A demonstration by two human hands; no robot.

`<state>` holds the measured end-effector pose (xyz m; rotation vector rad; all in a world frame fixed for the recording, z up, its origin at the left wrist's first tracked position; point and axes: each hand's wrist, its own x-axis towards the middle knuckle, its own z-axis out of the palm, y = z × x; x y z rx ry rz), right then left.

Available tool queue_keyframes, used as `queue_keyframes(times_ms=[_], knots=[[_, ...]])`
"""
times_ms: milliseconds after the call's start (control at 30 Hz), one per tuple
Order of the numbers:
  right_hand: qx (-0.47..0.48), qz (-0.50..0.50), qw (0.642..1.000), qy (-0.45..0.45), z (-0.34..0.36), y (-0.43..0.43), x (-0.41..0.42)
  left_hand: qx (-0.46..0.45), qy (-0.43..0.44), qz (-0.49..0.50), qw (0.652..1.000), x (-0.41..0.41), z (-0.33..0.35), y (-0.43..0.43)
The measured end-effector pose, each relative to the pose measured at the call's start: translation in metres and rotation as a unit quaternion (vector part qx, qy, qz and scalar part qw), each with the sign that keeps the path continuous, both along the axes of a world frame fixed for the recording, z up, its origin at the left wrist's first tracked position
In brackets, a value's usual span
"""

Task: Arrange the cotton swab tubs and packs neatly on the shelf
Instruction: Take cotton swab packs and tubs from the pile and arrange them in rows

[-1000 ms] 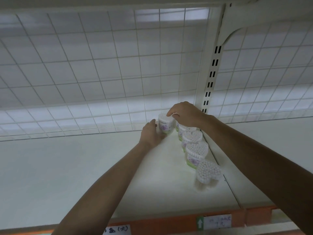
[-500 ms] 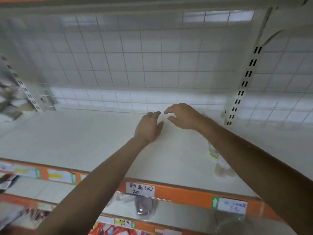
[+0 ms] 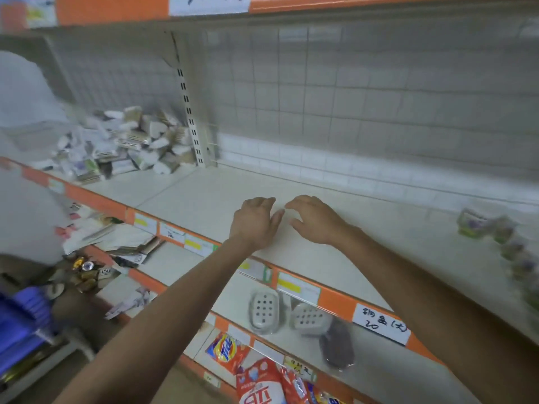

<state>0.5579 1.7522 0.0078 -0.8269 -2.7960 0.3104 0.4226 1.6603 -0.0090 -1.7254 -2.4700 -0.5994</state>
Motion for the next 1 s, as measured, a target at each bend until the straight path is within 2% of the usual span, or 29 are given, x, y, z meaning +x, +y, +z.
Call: queue_keyframes(times_ms=[233,533,767,1000], knots=[[-0.019,0.022,0.999,0.044,-0.021,-0.050,-0.132,-0.006,-0.005,0.060,0.998,-0.113,-0.009,-0.057],[-0.058,0.027,0.995,0.078,-0.038,-0.082,-0.249,-0.006,-0.043,0.122,0.992,-0.218,-0.021,-0.103],[-0.093,0.033,0.991,0.087,-0.031,-0.065,-0.336,0.016,-0.054,0.150,0.987,-0.295,-0.017,-0.092],[-0.107,0.014,0.984,0.145,-0.011,-0.029,-0.416,0.036,-0.062,0.186,0.980,-0.369,-0.002,-0.059]])
